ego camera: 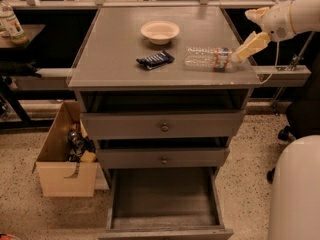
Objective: Pick water bottle from bottom drawer and place on counter
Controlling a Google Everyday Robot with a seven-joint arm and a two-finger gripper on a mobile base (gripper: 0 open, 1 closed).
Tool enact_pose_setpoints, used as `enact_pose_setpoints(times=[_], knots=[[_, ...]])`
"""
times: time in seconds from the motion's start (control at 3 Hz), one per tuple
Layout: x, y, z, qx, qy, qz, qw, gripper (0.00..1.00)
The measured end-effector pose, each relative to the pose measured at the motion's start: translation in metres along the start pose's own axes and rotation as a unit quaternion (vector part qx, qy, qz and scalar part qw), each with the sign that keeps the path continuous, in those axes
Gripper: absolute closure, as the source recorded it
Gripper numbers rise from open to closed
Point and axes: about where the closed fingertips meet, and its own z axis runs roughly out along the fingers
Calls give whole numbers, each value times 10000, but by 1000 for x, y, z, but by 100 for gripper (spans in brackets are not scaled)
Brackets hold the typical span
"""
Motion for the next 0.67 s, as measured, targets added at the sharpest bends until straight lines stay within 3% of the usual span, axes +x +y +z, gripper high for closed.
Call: enact_pose_setpoints(times=[0.33, 0.67], knots=[[-16, -6, -21, 237, -10, -118, 9996, 0], [-16, -6, -21, 237, -10, -118, 9996, 0]])
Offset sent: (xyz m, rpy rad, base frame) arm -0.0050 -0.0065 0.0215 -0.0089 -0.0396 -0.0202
